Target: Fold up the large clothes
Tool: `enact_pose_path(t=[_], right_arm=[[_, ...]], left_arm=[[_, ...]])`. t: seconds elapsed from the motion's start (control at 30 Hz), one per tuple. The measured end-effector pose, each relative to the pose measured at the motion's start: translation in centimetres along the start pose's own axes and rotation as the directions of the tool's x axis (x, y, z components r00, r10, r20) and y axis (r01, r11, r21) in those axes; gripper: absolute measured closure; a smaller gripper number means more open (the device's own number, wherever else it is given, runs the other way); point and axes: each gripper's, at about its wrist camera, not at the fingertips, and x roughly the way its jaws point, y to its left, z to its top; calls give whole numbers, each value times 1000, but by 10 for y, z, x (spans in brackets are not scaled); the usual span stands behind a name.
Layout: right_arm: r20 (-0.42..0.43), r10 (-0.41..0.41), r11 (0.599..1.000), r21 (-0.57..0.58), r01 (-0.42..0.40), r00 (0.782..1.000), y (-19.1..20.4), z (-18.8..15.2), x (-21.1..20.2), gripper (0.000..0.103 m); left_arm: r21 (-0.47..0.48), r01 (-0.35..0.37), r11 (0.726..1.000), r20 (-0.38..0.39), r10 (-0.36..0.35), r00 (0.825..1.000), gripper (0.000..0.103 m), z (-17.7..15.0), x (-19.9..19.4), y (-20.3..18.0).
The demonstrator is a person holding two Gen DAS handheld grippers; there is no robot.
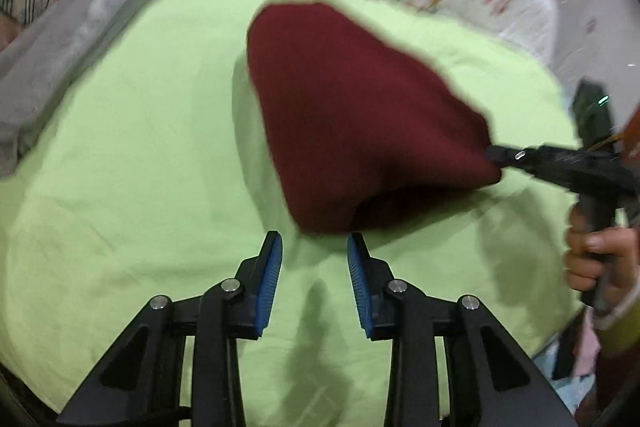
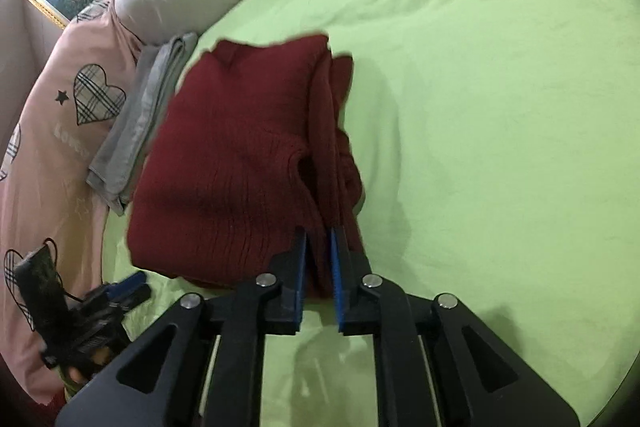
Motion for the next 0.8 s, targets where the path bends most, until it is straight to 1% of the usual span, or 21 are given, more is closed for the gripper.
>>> enact_pose_path(t=[0.03,0.07,0.1,0.17,0.2,0.23,0.27,0.3,0.33,0.37,0.4,0.43,0.47,0.5,0.53,0.57,0.6,0.63,0.7,0.77,0.8], right_arm=[[18,0,1000,-1,0,1000,2,2,-7,91],[65,11,1000,-11,-10,998,11,7,-20,91],[104,33,999,-29,-30,994,20,12,-30,91],[151,87,995,-55,-79,985,40,23,-38,91],[160,135,990,-62,-126,978,52,32,-36,91],[154,168,985,-70,-158,974,62,37,-31,91],[149,180,982,-86,-169,972,71,43,-24,91],[143,173,981,-107,-159,974,80,50,-13,91],[128,170,982,-109,-157,977,83,55,-1,91],[104,169,983,-97,-159,980,83,60,13,91],[73,162,984,-89,-155,984,81,63,29,91],[50,129,989,-84,-124,990,76,64,45,91],[33,96,993,-76,-93,995,72,64,54,91],[-4,29,998,-57,-29,1000,61,63,71,93],[-33,-2,999,-39,1,999,49,62,86,98],[-16,69,997,23,-69,997,29,60,92,103],[-1,104,993,64,-103,995,19,60,93,103],[1,135,986,97,-134,991,11,62,94,103],[6,133,986,100,-133,991,11,64,92,103],[3,102,992,70,-102,995,18,61,87,103],[14,82,996,36,-82,997,26,59,79,103]], left_arm=[[12,27,1000,39,-28,999,69,8,-14,1],[16,57,998,62,-57,996,68,16,-21,3],[15,105,994,83,-106,991,68,29,-26,5],[5,184,983,111,-184,977,68,47,-27,6],[10,231,973,115,-231,966,68,57,-21,7],[26,275,961,113,-276,955,68,63,-14,4],[35,303,952,111,-305,946,68,68,-7,3],[25,345,938,100,-346,933,68,71,5,1],[9,403,915,66,-402,913,68,70,19,0],[2,429,903,22,-429,903,65,67,34,-2],[3,366,930,-38,-366,930,78,60,59,-6],[6,315,949,-83,-314,946,81,51,77,-8],[6,307,952,-97,-305,947,89,40,87,-7],[-3,308,951,-97,-307,947,98,37,90,-6],[-39,330,943,-104,-332,937,103,35,94,-1],[-72,343,937,-109,-349,931,103,33,97,3],[-97,355,930,-105,-364,925,103,33,99,6],[-93,350,932,-104,-358,928,103,32,99,5],[-80,327,942,-105,-334,937,103,33,99,0],[-77,308,948,-104,-315,943,103,33,98,-4],[-75,301,951,-99,-307,946,103,33,96,-5]])
